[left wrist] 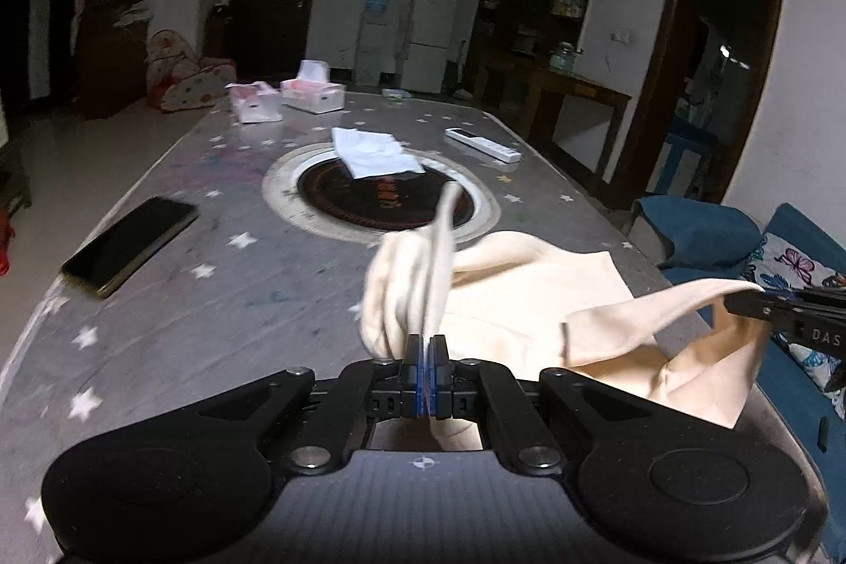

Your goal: Fold clothes

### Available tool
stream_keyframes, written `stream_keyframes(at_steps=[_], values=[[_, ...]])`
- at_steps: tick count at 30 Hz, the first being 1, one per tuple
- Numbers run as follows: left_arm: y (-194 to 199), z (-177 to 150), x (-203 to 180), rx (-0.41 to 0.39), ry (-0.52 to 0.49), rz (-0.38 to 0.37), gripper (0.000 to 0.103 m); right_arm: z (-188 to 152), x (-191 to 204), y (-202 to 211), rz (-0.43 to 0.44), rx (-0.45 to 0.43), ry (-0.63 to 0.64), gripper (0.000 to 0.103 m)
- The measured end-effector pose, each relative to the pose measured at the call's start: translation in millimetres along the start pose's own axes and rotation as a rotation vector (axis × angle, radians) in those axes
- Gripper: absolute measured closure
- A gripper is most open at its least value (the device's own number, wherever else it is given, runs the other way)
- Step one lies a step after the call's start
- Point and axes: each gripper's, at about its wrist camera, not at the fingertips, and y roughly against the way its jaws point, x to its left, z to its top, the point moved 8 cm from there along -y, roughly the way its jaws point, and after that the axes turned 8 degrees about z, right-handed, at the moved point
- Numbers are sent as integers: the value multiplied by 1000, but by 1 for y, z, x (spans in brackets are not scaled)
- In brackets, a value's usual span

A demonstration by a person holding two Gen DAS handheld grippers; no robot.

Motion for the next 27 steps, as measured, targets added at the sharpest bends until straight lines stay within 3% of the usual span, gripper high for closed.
stream_keyframes(at_steps=[6, 12, 17, 20, 24, 27], values=[[27, -22, 22, 17, 21, 18, 102, -23, -3, 23, -9, 25, -38, 96], [44, -51, 40, 68, 29, 40, 103, -65, -5, 33, -18, 119, -78, 96], [43, -68, 47, 119, 36, 51, 103, -88, -2, 38, -27, 186, -72, 84], [40, -68, 40, 122, 26, 32, 100, -88, 0, 46, -48, 181, -49, 70], [35, -66, 19, 116, -9, -13, 90, -79, 7, 53, -34, 151, -31, 69], [37, -69, -4, 108, -73, -82, 84, -80, 25, 48, 43, 175, -7, 69]])
